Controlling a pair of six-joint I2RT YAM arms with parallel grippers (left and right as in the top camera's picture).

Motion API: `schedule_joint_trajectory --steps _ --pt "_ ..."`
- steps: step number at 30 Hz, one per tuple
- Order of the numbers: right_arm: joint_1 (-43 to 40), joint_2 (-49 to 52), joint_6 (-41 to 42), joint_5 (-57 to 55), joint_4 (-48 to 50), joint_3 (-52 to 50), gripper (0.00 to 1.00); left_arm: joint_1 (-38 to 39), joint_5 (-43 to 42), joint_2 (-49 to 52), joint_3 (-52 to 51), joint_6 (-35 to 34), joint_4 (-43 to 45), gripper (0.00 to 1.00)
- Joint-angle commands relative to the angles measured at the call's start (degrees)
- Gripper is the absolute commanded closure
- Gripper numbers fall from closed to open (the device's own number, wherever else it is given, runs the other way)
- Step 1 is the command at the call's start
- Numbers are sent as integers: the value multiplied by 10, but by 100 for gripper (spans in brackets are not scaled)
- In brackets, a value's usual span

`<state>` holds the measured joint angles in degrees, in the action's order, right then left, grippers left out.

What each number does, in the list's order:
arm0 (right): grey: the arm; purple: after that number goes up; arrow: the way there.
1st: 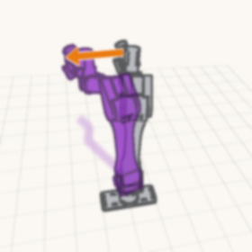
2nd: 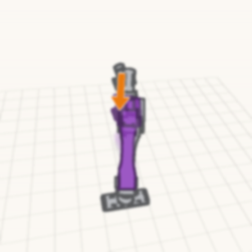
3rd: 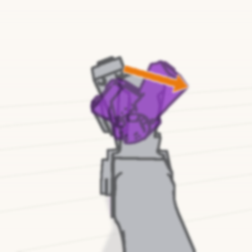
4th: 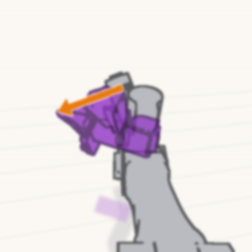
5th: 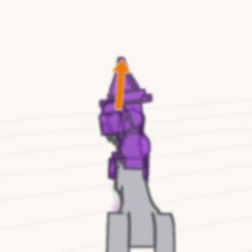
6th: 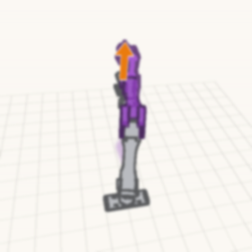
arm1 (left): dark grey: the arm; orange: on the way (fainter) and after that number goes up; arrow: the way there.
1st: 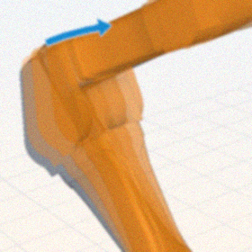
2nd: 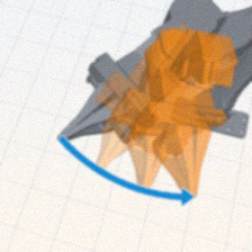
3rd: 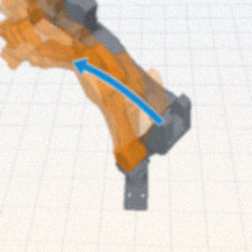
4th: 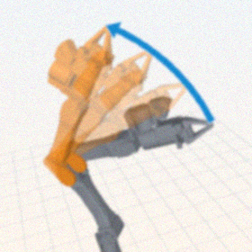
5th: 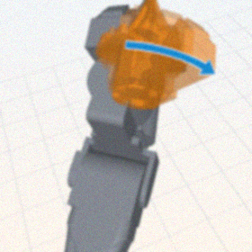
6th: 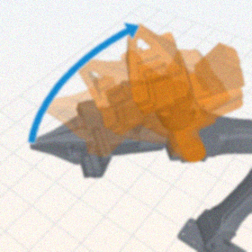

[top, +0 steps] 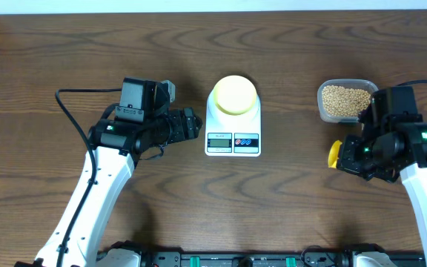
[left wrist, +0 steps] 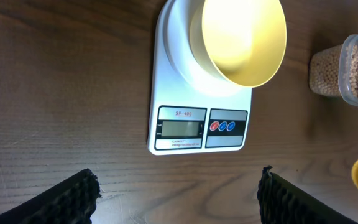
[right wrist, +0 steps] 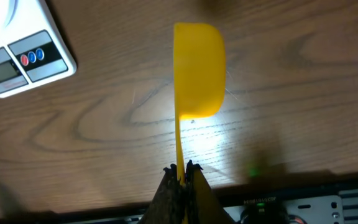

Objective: Scoop item into bowl and weigh 50g on scale

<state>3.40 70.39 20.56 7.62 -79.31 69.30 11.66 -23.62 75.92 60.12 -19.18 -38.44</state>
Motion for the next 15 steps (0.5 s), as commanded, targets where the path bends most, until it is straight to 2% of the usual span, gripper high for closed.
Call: schedule_joint_trajectory --steps 1,10,15 --pt "7 -4 18 -9 11 -16 99 -2 5 -7 21 14 -1 17" --pt "41 -4 -8 -17 20 -23 99 -2 5 -7 20 14 -2 16" --pt "69 -4 -14 -17 59 -23 99 -2 8 -7 20 14 -1 16"
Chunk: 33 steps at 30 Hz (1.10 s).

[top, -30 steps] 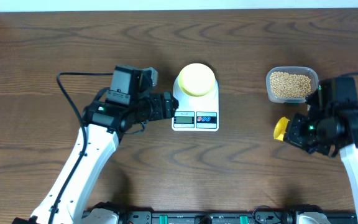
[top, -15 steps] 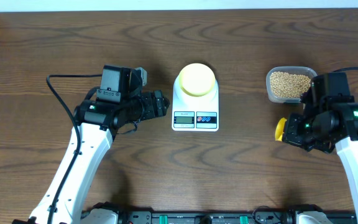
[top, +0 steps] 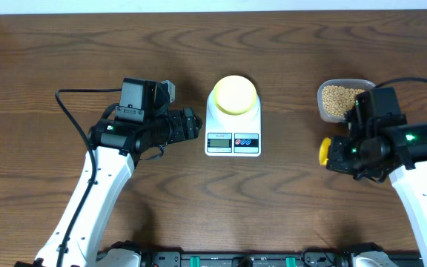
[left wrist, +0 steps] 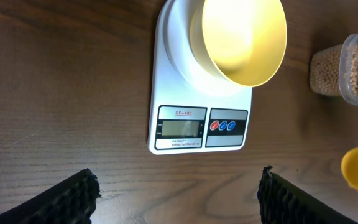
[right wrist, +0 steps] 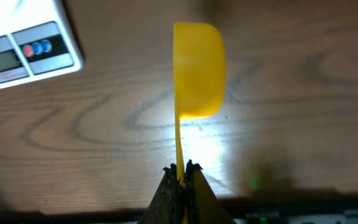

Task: Scoop item into bowl and weigh 50g on scale
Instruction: 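Raise the scoop with the right gripper toward the bean tub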

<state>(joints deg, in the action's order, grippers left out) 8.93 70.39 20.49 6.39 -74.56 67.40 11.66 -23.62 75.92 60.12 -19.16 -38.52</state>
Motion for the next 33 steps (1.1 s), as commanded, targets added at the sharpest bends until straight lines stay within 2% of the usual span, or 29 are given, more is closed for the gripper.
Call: schedule_joint_trajectory --steps 1,10,11,15,19,21,23,24,25,26,33 --pt "18 -4 -19 -5 21 -4 99 -2 7 -7 20 13 -1 17" --pt "24 -4 -21 15 76 -4 99 -2 12 -7 20 13 -3 18" --pt "24 -4 -21 15 79 -4 99 -2 12 -7 20 13 -3 21" --pt "24 -4 -21 17 97 -4 99 -2 24 -7 20 13 0 23" --pt "24 -4 -31 16 135 -4 99 -2 82 -7 20 14 -9 47" --pt "24 -4 -40 16 158 -4 99 -2 107 -7 20 14 -16 51" --pt "24 -4 -52 14 188 -4 99 -2 125 -7 19 14 -18 61" --pt "24 -4 -62 12 203 -4 99 -2 133 -7 19 14 -17 67" --pt "24 -4 -73 7 217 -4 99 -2 142 -7 19 14 -17 83" --pt "24 -4 -77 -4 231 -4 99 -2 150 -6 18 16 -17 93" --pt "24 -4 -114 -61 283 -4 99 -2 224 16 18 16 -16 92"
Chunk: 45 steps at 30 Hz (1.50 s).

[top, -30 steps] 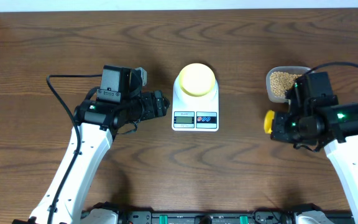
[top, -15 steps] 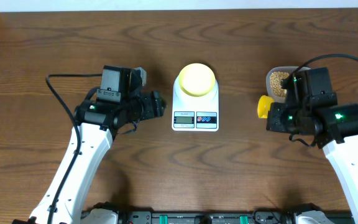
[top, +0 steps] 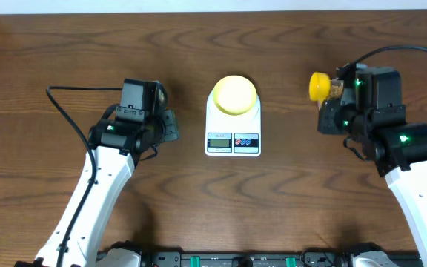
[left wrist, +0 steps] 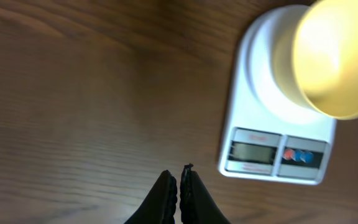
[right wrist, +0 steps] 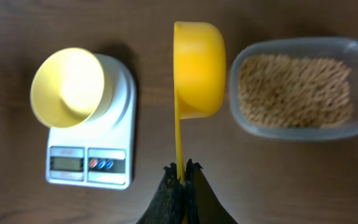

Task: Scoop item into bowl and weigh 50g on scale
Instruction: 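Raise the scoop with the right gripper toward the bean tub, then lift the yellow scoop upward and right of the bean tub with the right gripper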

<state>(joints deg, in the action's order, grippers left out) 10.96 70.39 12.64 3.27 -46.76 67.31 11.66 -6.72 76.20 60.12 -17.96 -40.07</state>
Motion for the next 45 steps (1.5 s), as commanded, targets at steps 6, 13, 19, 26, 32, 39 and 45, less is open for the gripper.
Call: schedule_joint_trajectory --steps 6,13,19,26,32,39,45 --pt "3 -4 -35 12 8 -3 99 -2 63 22 18 3 -2 92" --pt "3 -4 -35 17 85 -3 99 -2 78 23 18 3 -2 93" --pt "0 -4 -53 -67 132 -3 99 -2 171 23 18 3 -6 84" --pt "-41 -2 -23 -103 149 -3 99 -2 162 23 18 -1 -10 83" --pt "-104 7 -16 -101 197 -3 99 -2 118 23 18 -1 -20 78" --pt "-207 28 36 -18 240 -3 99 -2 20 23 18 -15 -29 92" --pt "-275 51 26 23 277 -3 99 -2 -18 23 18 -55 -27 92"
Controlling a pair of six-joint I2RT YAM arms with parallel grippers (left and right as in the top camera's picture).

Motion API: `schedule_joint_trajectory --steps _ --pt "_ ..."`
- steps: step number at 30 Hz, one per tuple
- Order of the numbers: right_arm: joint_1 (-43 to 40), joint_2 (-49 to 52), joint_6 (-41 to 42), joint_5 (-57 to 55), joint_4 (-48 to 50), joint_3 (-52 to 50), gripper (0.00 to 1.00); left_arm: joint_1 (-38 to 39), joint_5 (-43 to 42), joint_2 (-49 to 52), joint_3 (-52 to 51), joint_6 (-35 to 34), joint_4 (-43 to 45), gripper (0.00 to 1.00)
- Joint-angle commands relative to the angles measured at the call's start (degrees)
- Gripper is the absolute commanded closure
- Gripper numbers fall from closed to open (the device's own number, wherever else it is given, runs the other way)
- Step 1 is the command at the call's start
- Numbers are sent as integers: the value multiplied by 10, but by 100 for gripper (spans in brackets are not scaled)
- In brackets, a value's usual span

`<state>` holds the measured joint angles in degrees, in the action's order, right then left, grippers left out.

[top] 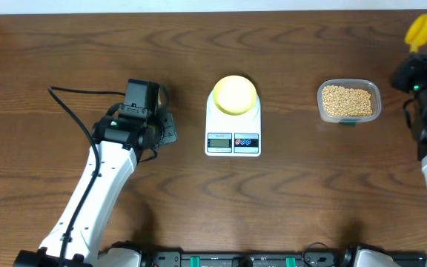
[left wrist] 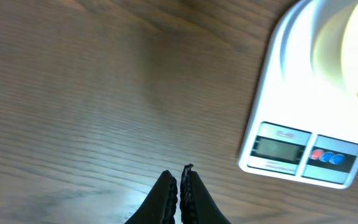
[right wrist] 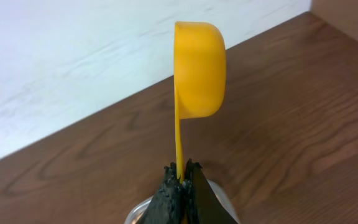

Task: Scoop item into bowl and weigh 50g on scale
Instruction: 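Lift the yellow scoop upward and right of the bean tub with the right gripper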

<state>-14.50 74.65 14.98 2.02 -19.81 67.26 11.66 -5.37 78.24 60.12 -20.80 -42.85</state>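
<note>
A yellow bowl (top: 233, 94) stands on the white scale (top: 233, 138), whose display (left wrist: 278, 149) faces the front. To its right sits a clear tub of tan grains (top: 348, 101). My right gripper (top: 415, 50) is at the table's back right corner, beyond the tub, shut on the handle of the yellow scoop (right wrist: 199, 68). The scoop's cup (top: 421, 30) points toward the white wall. Only the tub's rim (right wrist: 140, 214) shows below the right fingers. My left gripper (left wrist: 180, 177) is shut on nothing, left of the scale, over bare wood.
The brown wooden table (top: 65, 44) ends at a white wall along the back. A black cable (top: 73, 111) trails from the left arm. The arms' bases line the front edge.
My right gripper, still holding the scoop, has gone from between the bowl and the tub to the back right corner beyond the tub. The left gripper has shifted slightly and stays shut.
At first my left gripper stood open facing the scale, while the right held the scoop low in front of the tub. Then the left was shut and drawn back, with the scoop between bowl and tub. Now the scoop is past the tub at the back right.
</note>
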Motion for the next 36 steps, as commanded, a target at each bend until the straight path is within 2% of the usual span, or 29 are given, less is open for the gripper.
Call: schedule_joint_trajectory --steps 1,5,9,23,29,36 --pt "-28 13 -7 38 9 -2 99 -2 -32 2 18 -41 3 93" --pt "-38 25 -18 52 8 -2 99 -2 -32 2 18 -79 31 93" --pt "-38 27 -23 86 8 -2 99 -2 -30 2 18 -78 63 93" --pt "-38 26 -64 91 3 -2 99 -2 -32 2 18 -78 56 92" --pt "-38 27 -98 91 3 -2 99 -2 -32 2 16 -15 56 93" --pt "-38 28 -82 95 30 -2 99 -2 -32 2 13 -11 56 93"
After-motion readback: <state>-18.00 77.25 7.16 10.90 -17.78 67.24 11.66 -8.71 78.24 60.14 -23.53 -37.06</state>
